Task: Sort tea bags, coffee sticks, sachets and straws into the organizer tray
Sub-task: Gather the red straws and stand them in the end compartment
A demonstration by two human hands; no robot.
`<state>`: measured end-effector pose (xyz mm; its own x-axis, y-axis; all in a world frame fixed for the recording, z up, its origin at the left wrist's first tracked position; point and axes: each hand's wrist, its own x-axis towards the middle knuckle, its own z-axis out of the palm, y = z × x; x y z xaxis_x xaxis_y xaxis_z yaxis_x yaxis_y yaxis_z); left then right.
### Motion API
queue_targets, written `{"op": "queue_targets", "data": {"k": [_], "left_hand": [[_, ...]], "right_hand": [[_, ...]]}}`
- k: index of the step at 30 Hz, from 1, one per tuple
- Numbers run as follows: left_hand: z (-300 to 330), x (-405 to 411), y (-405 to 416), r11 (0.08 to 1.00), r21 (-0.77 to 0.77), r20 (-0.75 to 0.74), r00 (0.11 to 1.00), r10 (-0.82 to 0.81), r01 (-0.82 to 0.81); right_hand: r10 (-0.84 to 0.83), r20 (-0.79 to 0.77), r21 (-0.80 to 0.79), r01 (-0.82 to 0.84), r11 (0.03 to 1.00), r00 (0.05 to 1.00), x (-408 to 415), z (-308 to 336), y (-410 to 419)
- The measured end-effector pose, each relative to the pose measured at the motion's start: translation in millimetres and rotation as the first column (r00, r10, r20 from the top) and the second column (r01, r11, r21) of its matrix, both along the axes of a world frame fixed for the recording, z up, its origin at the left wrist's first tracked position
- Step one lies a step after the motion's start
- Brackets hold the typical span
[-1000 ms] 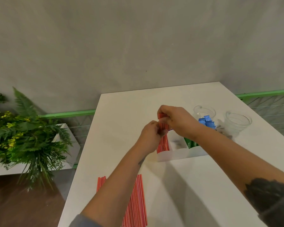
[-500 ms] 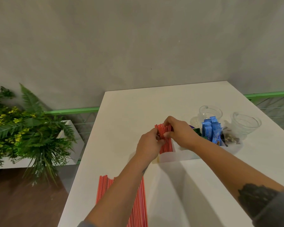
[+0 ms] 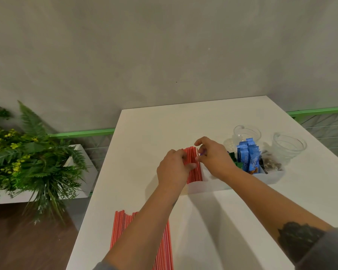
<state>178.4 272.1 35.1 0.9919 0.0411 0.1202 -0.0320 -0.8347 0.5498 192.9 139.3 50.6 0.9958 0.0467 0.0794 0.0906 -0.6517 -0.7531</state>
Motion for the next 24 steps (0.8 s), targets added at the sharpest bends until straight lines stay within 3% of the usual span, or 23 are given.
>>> {"op": "queue_targets", "data": {"k": [4, 9, 16, 21, 24], "left_hand": [[1, 3, 2, 0.999, -0.008, 0.005, 0.999, 0.047, -0.047], [-2, 7, 0, 1.000, -0.008, 0.032, 0.999, 0.003, -0.003], [-7, 14, 0, 0.996, -0.046, 0.000, 0.997, -0.073, 0.073], [-8, 15, -1, 0.993, -0.081, 0.016, 0.996, -0.082, 0.083], [-7, 13, 1, 0.995, -0.062, 0.027, 0.997, -0.077, 0.079]], "right_hand": [[-0.029, 0.035, -0.042, 0.031, 0.999, 0.999, 1, -3, -1], [-0.034, 0.117, -0.226, 0.060, 0.972, 0.993, 3, -8, 4], [-0.023, 0.081, -0.406, 0.054, 0.912, 0.996, 9, -13, 6], [-0.034, 0.096, -0.293, 0.061, 0.954, 0.995, 6, -12, 6], [-0.038, 0.093, -0.334, 0.067, 0.940, 0.995, 3, -13, 9]]}}
